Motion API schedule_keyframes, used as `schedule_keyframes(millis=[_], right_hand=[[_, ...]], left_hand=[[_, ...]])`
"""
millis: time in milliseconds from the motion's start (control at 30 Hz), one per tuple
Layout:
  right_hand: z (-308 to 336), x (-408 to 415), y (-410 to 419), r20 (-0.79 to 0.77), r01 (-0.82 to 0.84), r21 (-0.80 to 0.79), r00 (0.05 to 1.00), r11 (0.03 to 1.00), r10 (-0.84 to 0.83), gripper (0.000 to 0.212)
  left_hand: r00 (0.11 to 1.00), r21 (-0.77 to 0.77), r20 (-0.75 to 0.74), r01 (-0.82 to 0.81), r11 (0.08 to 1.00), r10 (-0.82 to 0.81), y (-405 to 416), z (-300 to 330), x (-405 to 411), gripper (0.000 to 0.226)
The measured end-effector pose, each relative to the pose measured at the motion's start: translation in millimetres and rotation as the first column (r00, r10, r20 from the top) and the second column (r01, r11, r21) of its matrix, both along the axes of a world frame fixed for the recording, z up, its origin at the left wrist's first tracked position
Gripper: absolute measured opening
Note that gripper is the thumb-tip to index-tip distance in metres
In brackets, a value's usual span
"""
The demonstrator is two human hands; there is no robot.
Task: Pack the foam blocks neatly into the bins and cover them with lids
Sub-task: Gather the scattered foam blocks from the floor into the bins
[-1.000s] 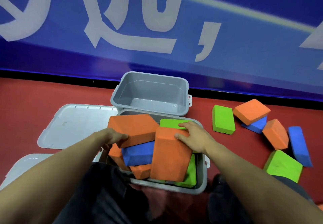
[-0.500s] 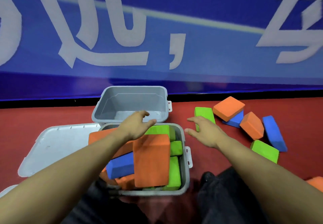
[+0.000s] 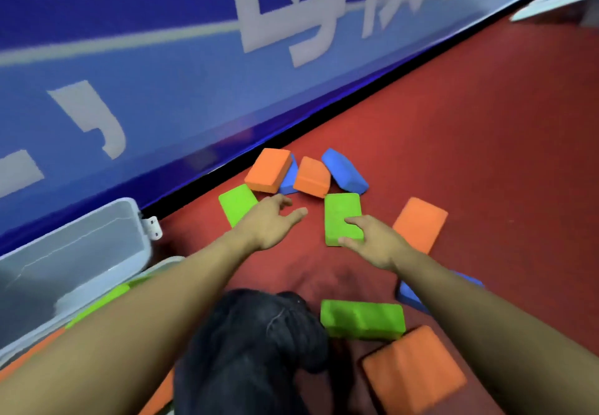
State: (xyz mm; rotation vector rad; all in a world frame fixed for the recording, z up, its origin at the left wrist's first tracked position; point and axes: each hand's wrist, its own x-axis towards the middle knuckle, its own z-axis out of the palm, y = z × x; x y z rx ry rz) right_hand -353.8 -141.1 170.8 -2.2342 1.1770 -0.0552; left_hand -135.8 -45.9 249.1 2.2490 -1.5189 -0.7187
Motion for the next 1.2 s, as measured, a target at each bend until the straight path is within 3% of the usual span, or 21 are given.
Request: schedule_keyframes(millis=[133, 300, 500, 633, 767, 900, 1000, 1067, 1200], right_hand=[[-56.9, -85.4, -16.3, -0.075, 0.143, 0.093, 0.988, 0.985, -0.136, 0.072], [-142.6, -157.6, -10.6, -0.170, 0.291, 0.230, 0.952, 0.929, -0.256, 0.075], [-239.1, -192.4, 1.1, -0.200, 0.427, 0.444, 0.904, 0.787, -0.378, 0.081], [-296.6, -209.6, 20.5, -0.271, 0.526, 0.491, 0.850, 0.694, -0.452, 0.095], [-316.4, -208.0, 32.6, -0.450, 0.664, 0.452, 0.746, 0.595, -0.490, 0.114], [-335.3, -203.8, 30.9, -0.491, 0.748, 0.404, 0.663, 0.527, -0.565, 0.112], [-343.8, -201.7, 26.3, -0.472, 0.793, 0.422, 0.606, 0.440, -0.640, 0.099], [-340.6, -201.0, 25.0, -0.469, 0.772, 0.461, 0.631, 0.438, -0.618, 0.090], [-317.1, -198.1, 30.5, -0.480, 0.731, 0.480, 0.682, 0.485, -0.552, 0.090]], left_hand=[[0.988, 0.060, -0.055, 0.148, 0.987, -0.145, -57.4, -43.5, -81.3, 0.062], [0.967, 0.297, -0.152, 0.240, 0.924, -0.202, -85.9, -140.0, -149.8, 0.067], [0.945, 0.497, -0.060, 0.307, 0.811, -0.321, -66.2, -256.2, -161.5, 0.087], [0.906, 0.406, -0.027, 0.397, 0.823, -0.423, -59.2, -293.8, -148.5, 0.101], [0.868, 0.373, 0.003, 0.459, 0.806, -0.496, -64.5, -321.7, -143.7, 0.103], [0.789, 0.476, 0.086, 0.504, 0.721, -0.608, -54.3, -345.1, -153.2, 0.109], [0.725, 0.488, 0.227, 0.493, 0.720, -0.650, -49.5, -352.3, -149.9, 0.088], [0.758, 0.463, 0.236, 0.463, 0.756, -0.609, -53.7, -347.7, -147.8, 0.077], [0.927, 0.420, 0.124, 0.274, 0.865, -0.354, -66.3, -324.4, -153.2, 0.073]])
